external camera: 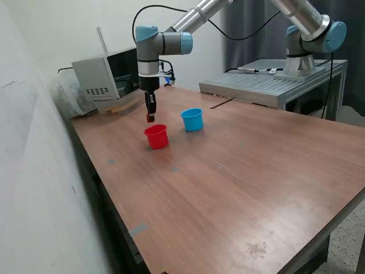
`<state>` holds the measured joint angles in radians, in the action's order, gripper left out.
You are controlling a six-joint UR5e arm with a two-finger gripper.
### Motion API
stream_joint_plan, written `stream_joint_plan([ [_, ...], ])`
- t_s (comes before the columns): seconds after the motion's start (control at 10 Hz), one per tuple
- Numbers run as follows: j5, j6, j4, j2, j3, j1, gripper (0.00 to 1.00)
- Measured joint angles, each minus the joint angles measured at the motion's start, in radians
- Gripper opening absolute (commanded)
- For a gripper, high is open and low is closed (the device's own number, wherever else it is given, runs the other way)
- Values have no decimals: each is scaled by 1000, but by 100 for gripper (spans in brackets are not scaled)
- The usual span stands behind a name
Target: Place red objects in the red bin, and blue objects in the blue bin.
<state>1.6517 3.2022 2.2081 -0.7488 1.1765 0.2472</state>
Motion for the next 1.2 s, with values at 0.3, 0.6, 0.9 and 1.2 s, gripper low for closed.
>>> stream_joint_plan([
  [0.3,-1,-1,6,17,-5,4,0],
  [0.6,-2,-3,7,18,-1,5,100],
  [0.9,-1,-9,1,14,1,1,100],
  [1.2,-1,-21,-3,-25,28,-9,100],
])
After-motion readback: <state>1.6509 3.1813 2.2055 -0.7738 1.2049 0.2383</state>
